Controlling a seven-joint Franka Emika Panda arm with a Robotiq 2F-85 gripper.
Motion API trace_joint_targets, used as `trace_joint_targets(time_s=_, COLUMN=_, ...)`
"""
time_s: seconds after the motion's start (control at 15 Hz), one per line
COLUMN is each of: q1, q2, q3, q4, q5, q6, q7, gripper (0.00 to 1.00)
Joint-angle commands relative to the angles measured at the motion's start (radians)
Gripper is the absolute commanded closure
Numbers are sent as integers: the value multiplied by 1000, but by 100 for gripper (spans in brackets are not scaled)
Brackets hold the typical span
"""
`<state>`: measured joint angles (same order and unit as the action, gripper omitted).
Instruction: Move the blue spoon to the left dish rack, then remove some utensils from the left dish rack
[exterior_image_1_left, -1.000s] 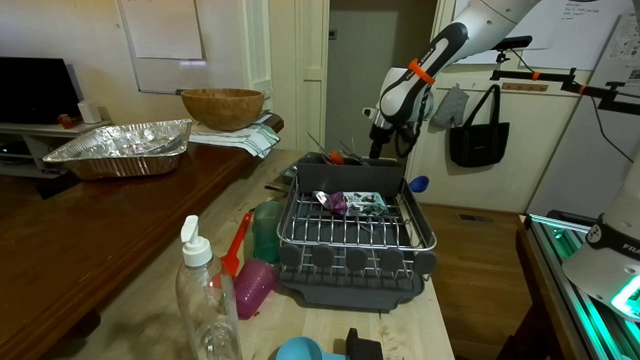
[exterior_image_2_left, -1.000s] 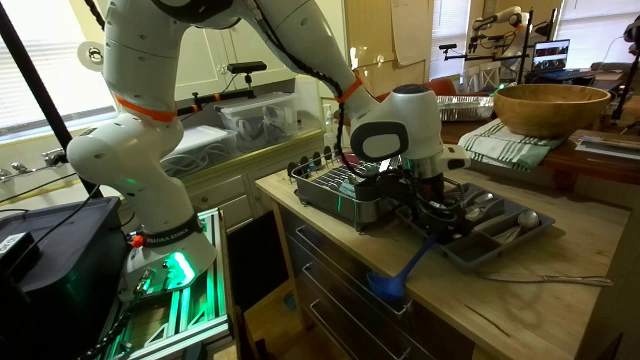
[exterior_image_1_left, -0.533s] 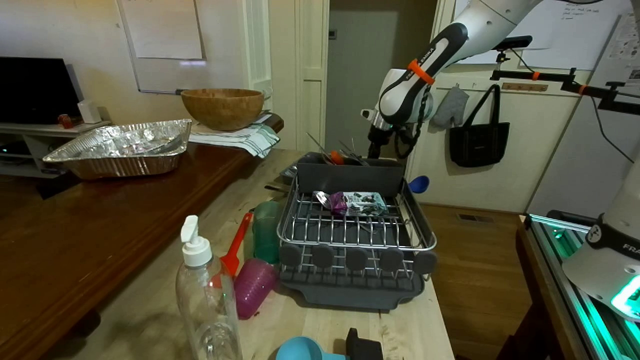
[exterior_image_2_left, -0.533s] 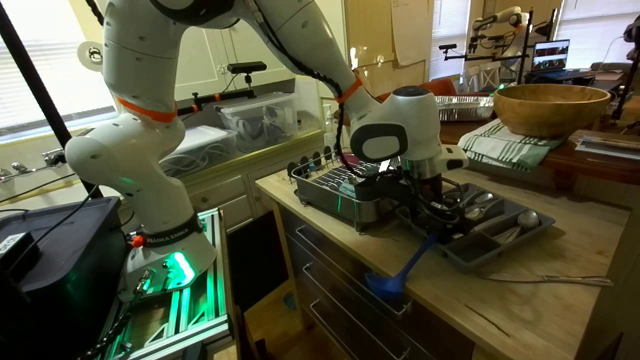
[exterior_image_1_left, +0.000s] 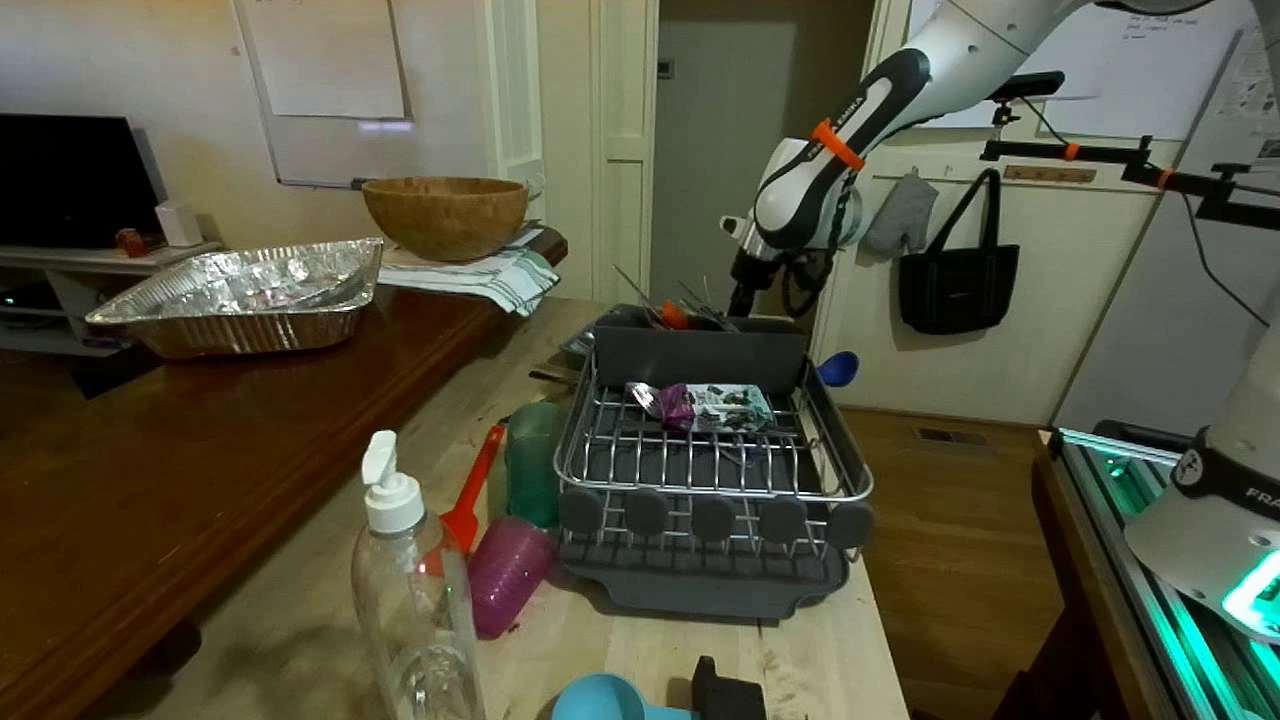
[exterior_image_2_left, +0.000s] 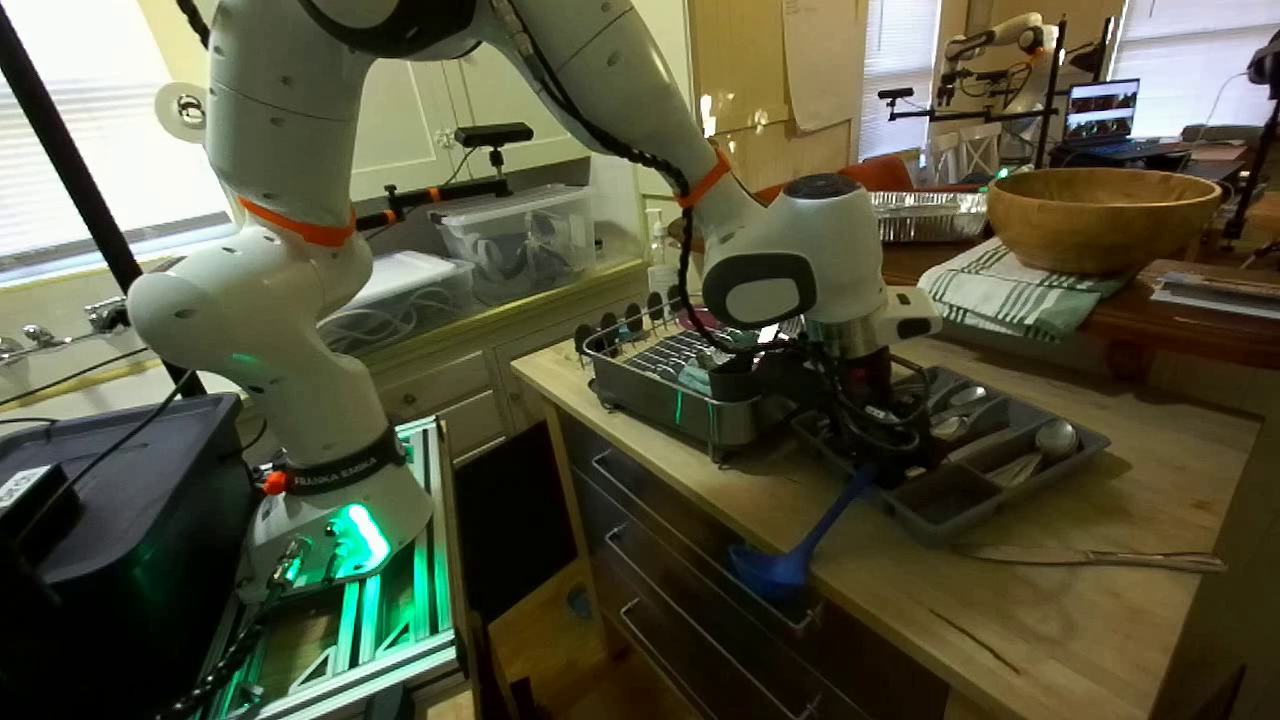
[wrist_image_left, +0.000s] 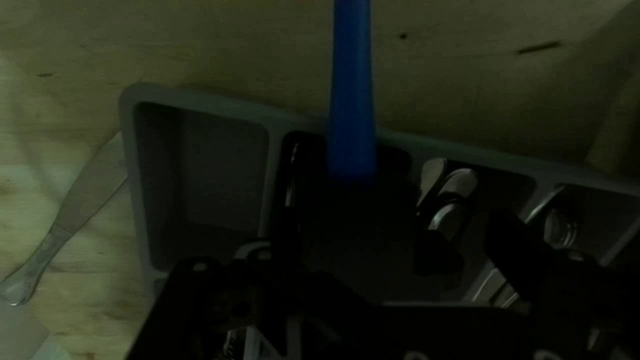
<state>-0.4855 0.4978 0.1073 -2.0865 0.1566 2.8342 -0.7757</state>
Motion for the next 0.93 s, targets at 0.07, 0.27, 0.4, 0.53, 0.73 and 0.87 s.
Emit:
trace_joint_targets(time_s=0.07, q1=-26, q2=20, q3=29, q4=1, q5=8, q6=82, q7=-29, gripper=45)
trace_joint_targets(time_s=0.27, q1=-33, q2=27, q3=29, q4=2, q5=-3, q6=106, q7=-25, gripper=67)
trace_joint_targets(time_s=0.4, q1=-18, q2=28, q3=12, q4=2, q5=-11, q6=101, q7=1, gripper=74)
trace_joint_targets(time_s=0.53, q1=11, q2=15, q3=-24, q4=-2, q5=-34, q6=66, q7=35, gripper=74)
trace_joint_targets(time_s=0.73, q1=19, q2=-74, q3=-46, q4=-57, q5=-65, q6=3, q7=36, gripper=74)
trace_joint_targets(time_s=0.87, q1=19, q2=-131, q3=-54, q4=-76, q5=-77, q6=-66, q7=17, gripper=74)
